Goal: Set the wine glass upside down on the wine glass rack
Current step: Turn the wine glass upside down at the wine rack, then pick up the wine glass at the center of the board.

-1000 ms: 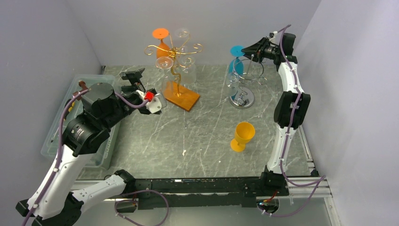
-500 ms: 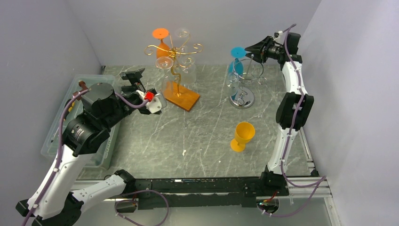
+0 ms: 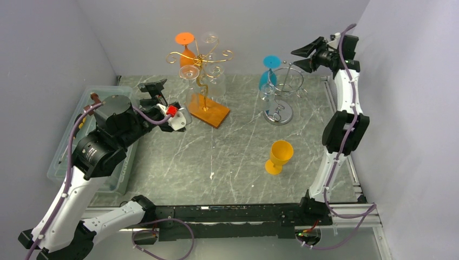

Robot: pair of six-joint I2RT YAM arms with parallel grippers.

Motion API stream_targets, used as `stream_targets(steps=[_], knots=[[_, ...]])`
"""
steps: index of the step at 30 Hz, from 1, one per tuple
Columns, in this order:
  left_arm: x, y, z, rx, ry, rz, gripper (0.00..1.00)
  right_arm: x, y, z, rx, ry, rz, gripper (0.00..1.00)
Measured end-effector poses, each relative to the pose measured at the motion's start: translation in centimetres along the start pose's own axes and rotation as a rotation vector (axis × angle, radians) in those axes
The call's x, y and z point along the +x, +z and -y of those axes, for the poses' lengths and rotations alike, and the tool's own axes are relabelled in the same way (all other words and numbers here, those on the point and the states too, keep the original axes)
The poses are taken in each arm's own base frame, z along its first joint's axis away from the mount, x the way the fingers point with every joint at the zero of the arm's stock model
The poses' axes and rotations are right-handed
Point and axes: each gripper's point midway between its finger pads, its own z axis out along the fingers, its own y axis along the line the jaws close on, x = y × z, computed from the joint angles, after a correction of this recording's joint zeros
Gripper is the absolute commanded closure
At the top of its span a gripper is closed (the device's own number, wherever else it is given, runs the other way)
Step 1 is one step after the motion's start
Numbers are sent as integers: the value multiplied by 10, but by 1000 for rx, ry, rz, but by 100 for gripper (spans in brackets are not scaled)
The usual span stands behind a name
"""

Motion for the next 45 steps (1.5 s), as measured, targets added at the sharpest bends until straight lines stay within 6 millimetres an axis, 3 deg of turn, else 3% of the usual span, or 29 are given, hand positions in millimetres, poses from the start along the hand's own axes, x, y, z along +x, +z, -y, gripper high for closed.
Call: stream_targets(steps=[1, 2, 3, 4, 7, 10, 15, 17, 20, 22, 25, 28, 31, 34, 42, 45], knots=[[0, 0, 0, 0, -1, 0, 1, -6, -7, 1, 20, -5, 36, 36], [0, 0, 0, 0, -2, 0, 1, -11, -16, 0, 39, -6, 69, 26], [0, 0, 0, 0, -3, 0, 1, -15, -25, -2, 58, -10, 103, 10], [0, 0, 1, 2, -5, -1, 1, -18, -32, -6, 75, -19, 132, 1], [1, 2, 3, 11, -26, -7, 1, -27, -62, -22, 135, -80, 242, 0], [2, 3, 7, 25, -50, -9, 1, -20, -83, -45, 182, -173, 331, 0], [-3, 4, 13, 50, -82, 18, 1, 36, -106, -76, 140, -254, 354, 0], [-6, 5, 14, 53, -98, 32, 1, 58, -111, -77, 70, -246, 340, 0], [-8, 6, 15, 56, -108, 48, 0, 87, -116, -52, 65, -184, 303, 0], [-8, 7, 17, 60, -113, 56, 1, 98, -110, -31, 168, -180, 294, 4], [-8, 8, 21, 68, -116, 60, 1, 133, -90, -29, 274, -279, 238, 11], [-7, 10, 25, 78, -117, 62, 1, 176, -85, -39, 319, -378, 179, 14], [-6, 11, 27, 83, -123, 60, 1, 203, -109, -41, 371, -448, 195, 16], [-5, 12, 30, 91, -124, 60, 1, 220, -138, -28, 423, -470, 226, 19], [2, 20, 50, 153, -123, 58, 1, 285, -182, 67, 631, -414, 77, 24], [9, 26, 62, 188, -122, 45, 1, 298, -188, 87, 677, -396, 31, 31]])
